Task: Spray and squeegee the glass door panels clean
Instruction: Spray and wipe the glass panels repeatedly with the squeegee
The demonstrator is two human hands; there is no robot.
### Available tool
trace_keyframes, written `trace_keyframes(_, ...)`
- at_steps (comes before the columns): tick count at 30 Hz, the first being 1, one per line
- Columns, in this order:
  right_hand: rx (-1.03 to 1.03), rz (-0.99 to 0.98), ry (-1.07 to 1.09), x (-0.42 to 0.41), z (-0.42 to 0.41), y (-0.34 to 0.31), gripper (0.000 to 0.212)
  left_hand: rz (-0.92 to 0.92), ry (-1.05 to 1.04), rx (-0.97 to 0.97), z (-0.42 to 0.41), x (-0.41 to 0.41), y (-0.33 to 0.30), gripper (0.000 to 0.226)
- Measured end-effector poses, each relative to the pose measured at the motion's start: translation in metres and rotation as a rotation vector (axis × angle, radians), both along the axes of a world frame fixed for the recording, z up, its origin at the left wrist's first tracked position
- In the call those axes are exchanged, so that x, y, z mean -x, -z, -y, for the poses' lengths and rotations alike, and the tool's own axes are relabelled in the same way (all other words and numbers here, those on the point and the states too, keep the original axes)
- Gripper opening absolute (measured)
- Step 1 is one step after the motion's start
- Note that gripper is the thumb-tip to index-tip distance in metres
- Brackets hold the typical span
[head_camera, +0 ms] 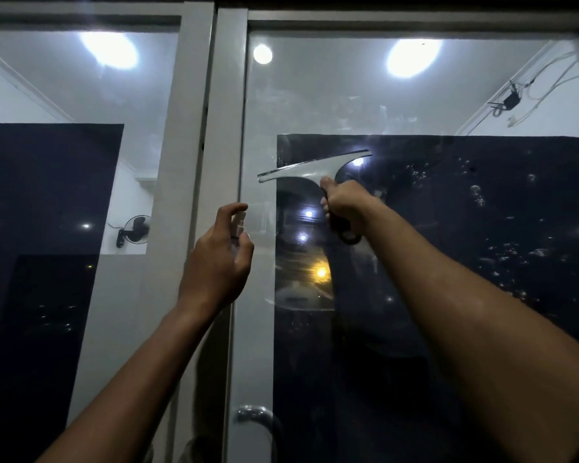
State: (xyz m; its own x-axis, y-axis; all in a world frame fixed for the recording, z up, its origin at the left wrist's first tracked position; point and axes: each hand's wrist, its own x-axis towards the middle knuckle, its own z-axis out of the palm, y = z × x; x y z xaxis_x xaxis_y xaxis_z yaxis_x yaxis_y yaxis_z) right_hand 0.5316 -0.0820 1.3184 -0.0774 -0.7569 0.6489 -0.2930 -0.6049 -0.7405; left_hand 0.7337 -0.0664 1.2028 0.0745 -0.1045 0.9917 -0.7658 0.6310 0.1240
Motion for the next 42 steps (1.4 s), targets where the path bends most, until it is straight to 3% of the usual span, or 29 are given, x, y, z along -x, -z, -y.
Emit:
trace_keyframes(3,-0.034,0.137,0.014,-0.011,0.019,0.02,0.038,-0.001,-0.008,0.003,0.001,-0.006,0.0,0.043)
trace_keyframes(6,-0.094,0.197,0.08,-0.013,0.014,0.096,0.045,0.004,0.002,0.001,0.002,-0.008,0.001,0.043)
trace_keyframes(9,-0.122,0.26,0.015,-0.022,0.0,0.158,0.047,0.005,0.026,-0.005,0.003,-0.004,-0.001,0.043)
trace_keyframes(16,-0.073,0.343,-0.014,-0.025,0.017,0.062,0.037,0.049,0.06,0.015,-0.002,0.005,-0.011,0.042)
trace_keyframes(20,-0.132,0.256,0.073,-0.023,0.007,0.093,0.045,0.045,0.039,0.009,-0.007,0.001,-0.009,0.043)
trace_keyframes(24,-0.146,0.3,0.053,-0.023,-0.002,0.145,0.05,0.041,0.045,-0.011,-0.009,-0.001,-0.003,0.043)
trace_keyframes(30,-0.047,0.397,0.078,-0.011,0.004,0.074,0.045,0.062,0.059,0.018,-0.014,-0.003,-0.009,0.044)
trace_keyframes(33,-0.043,0.323,0.131,0.002,0.01,0.05,0.047,0.071,0.062,0.029,-0.01,-0.006,-0.009,0.044)
trace_keyframes(38,-0.118,0.212,0.213,0.008,0.014,0.124,0.053,0.071,0.079,0.006,-0.003,-0.008,0.0,0.044)
trace_keyframes(42,-0.162,0.236,0.206,0.01,0.007,0.168,0.057,0.069,0.107,-0.015,-0.001,-0.002,0.003,0.044)
